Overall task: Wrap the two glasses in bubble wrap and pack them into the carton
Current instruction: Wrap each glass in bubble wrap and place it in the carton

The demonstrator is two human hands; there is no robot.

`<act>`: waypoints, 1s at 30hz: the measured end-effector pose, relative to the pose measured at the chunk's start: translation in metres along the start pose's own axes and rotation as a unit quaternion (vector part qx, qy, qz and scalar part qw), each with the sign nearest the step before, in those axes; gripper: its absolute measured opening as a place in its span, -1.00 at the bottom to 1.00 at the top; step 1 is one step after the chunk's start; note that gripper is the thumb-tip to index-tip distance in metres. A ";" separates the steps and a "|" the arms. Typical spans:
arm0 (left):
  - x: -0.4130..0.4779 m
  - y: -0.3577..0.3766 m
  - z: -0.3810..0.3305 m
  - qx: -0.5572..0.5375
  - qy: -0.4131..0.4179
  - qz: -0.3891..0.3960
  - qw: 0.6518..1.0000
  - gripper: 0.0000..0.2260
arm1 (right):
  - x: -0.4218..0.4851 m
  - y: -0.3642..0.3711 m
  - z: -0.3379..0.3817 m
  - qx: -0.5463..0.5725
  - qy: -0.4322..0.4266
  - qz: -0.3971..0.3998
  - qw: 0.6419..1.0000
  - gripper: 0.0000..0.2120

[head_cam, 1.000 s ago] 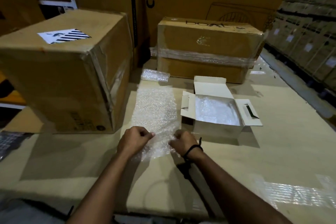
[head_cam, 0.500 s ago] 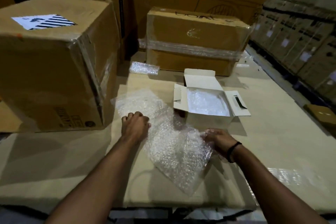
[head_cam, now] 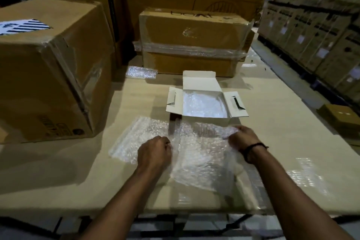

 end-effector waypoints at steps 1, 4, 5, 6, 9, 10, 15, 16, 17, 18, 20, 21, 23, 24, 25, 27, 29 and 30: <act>-0.007 0.004 -0.015 0.007 0.009 0.020 1.000 -0.80 | 0.011 -0.018 0.001 -0.013 -0.003 -0.015 1.000 -0.67; -0.026 0.015 -0.060 0.043 0.043 0.035 0.998 -0.77 | 0.031 -0.062 0.001 -0.082 0.002 -0.033 0.996 -0.55; -0.028 0.021 -0.070 0.051 0.044 0.028 0.997 -0.77 | 0.035 -0.073 0.001 -0.102 -0.002 -0.027 0.994 -0.48; -0.028 0.026 -0.077 0.053 0.042 0.026 0.997 -0.77 | 0.037 -0.080 0.001 -0.112 -0.010 -0.016 0.994 -0.40; -0.025 0.045 -0.076 0.022 0.024 0.061 0.998 -0.71 | 0.037 -0.089 -0.005 -0.073 -0.028 0.024 0.997 -0.21; -0.026 0.051 -0.074 0.015 0.018 0.093 0.995 -0.65 | 0.034 -0.090 -0.008 -0.082 -0.028 0.032 0.996 -0.19; -0.040 0.044 -0.058 0.002 -0.033 0.092 0.995 -0.43 | 0.029 -0.095 -0.042 -0.228 -0.054 0.027 0.972 -0.17; -0.042 0.039 -0.051 0.023 -0.043 0.091 0.995 -0.44 | 0.028 -0.094 -0.048 -0.240 -0.057 0.032 0.969 -0.25; -0.043 0.037 -0.041 0.071 -0.041 0.109 0.991 -0.46 | 0.028 -0.093 -0.052 -0.255 -0.061 0.036 0.964 -0.37; -0.045 0.035 -0.031 0.122 -0.034 0.144 0.981 -0.45 | 0.027 -0.092 -0.056 -0.272 -0.066 0.037 0.959 -0.50; -0.050 0.031 -0.012 0.112 -0.064 0.181 0.975 -0.44 | 0.025 -0.094 -0.056 -0.292 -0.081 0.026 0.953 -0.62; -0.053 0.026 -0.006 0.087 -0.078 0.176 0.978 -0.43 | 0.024 -0.096 -0.052 -0.294 -0.093 0.010 0.951 -0.63; -0.055 0.019 0.005 0.081 -0.071 0.138 0.985 -0.37 | 0.018 -0.102 -0.036 -0.298 -0.129 -0.026 0.946 -0.62; -0.056 0.015 0.009 0.090 -0.072 0.120 0.986 -0.36 | 0.012 -0.104 -0.025 -0.303 -0.151 -0.039 0.940 -0.61; -0.056 0.014 0.016 0.097 -0.077 0.117 0.985 -0.37 | 0.005 -0.103 -0.013 -0.312 -0.175 -0.046 0.933 -0.60; -0.055 0.014 0.024 0.103 -0.083 0.137 0.982 -0.38 | -0.011 -0.098 0.011 -0.330 -0.221 -0.036 0.917 -0.59; -0.052 0.012 0.027 0.102 -0.070 0.142 0.982 -0.40 | -0.028 -0.084 0.034 -0.326 -0.252 -0.004 0.911 -0.59; -0.051 0.008 0.027 0.096 -0.062 0.137 0.984 -0.42 | -0.036 -0.073 0.043 -0.315 -0.261 0.016 0.912 -0.60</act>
Point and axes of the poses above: each hand's wrist, its own x-axis towards the middle knuckle, its own y-axis out of the palm, z = x × y, the point moved 3 cm from there along x, towards the middle knuckle, and after that the axes turned 6 degrees about -x, right-handed, at the moved point
